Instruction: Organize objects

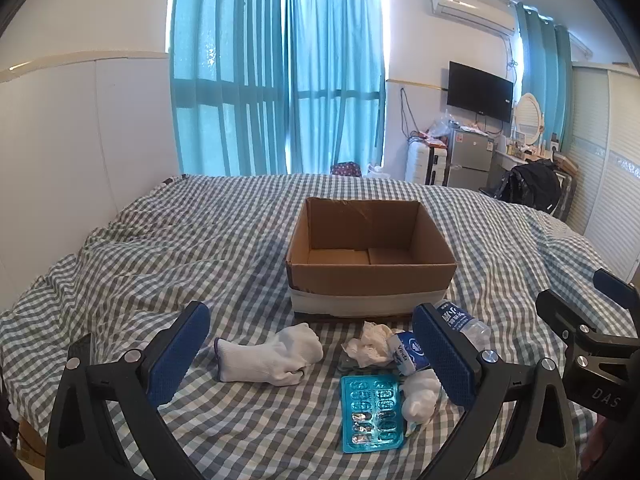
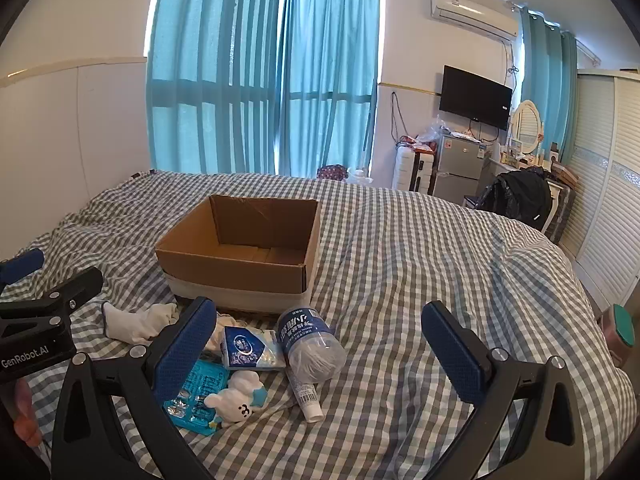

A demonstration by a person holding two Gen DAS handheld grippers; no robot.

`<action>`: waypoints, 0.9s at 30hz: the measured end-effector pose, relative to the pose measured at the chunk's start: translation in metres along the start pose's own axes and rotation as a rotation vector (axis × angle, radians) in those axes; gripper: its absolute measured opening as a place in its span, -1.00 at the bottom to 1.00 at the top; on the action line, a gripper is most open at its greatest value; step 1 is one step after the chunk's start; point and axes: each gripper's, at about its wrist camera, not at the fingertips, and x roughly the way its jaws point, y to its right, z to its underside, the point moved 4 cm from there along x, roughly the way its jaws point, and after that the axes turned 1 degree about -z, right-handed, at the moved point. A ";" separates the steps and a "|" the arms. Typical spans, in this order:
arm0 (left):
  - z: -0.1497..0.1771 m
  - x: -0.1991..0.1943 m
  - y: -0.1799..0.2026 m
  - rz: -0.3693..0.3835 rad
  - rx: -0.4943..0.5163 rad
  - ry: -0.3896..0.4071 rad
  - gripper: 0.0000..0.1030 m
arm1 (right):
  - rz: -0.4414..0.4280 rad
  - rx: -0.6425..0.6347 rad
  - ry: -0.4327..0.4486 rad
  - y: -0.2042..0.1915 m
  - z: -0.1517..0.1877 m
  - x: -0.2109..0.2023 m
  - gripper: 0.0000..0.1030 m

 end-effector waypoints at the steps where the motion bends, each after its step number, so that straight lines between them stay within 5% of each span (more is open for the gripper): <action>1: 0.000 0.000 0.001 -0.002 0.004 0.001 1.00 | 0.000 0.000 -0.002 0.000 0.001 0.000 1.00; 27: 0.001 0.002 -0.002 -0.004 -0.007 -0.013 1.00 | -0.013 -0.010 -0.010 -0.002 0.001 0.000 1.00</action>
